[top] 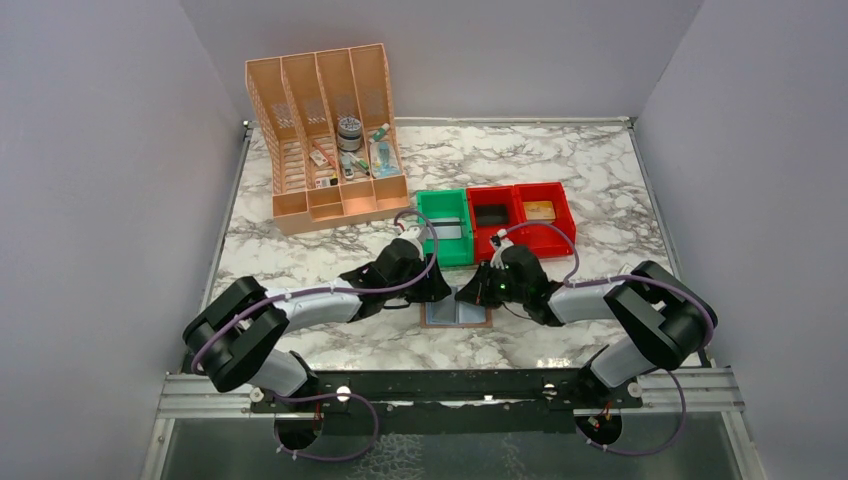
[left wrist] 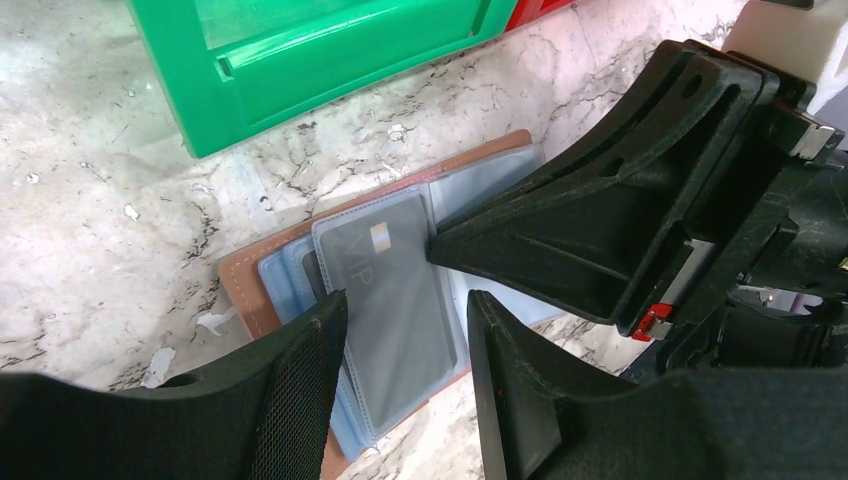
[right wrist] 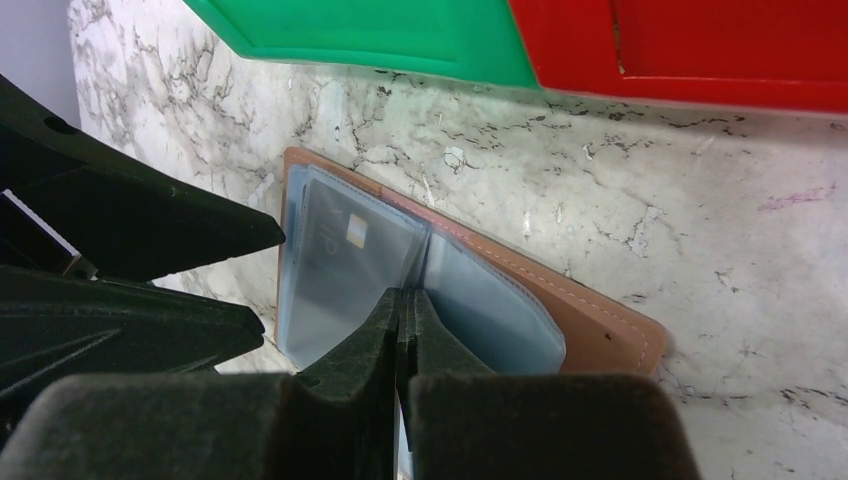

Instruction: Take the credit cards out of the card holder

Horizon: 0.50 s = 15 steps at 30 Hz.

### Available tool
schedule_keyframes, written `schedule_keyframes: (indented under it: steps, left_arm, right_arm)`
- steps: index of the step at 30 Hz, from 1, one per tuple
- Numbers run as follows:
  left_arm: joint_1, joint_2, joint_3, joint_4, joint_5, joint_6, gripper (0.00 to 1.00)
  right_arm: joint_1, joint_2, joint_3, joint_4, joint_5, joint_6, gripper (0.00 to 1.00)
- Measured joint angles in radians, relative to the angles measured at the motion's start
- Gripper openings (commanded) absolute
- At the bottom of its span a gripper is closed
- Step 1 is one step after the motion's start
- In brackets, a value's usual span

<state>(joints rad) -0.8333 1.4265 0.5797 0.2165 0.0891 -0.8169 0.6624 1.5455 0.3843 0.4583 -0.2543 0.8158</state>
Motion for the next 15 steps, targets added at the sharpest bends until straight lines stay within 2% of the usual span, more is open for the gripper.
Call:
schedule_keyframes:
  steps: [15]
  left_arm:
    - [0.000,0.045,0.000,0.006,-0.023,0.018,0.50]
  right_arm:
    - [-0.004,0.007,0.002,0.006,-0.014,0.000,0.01]
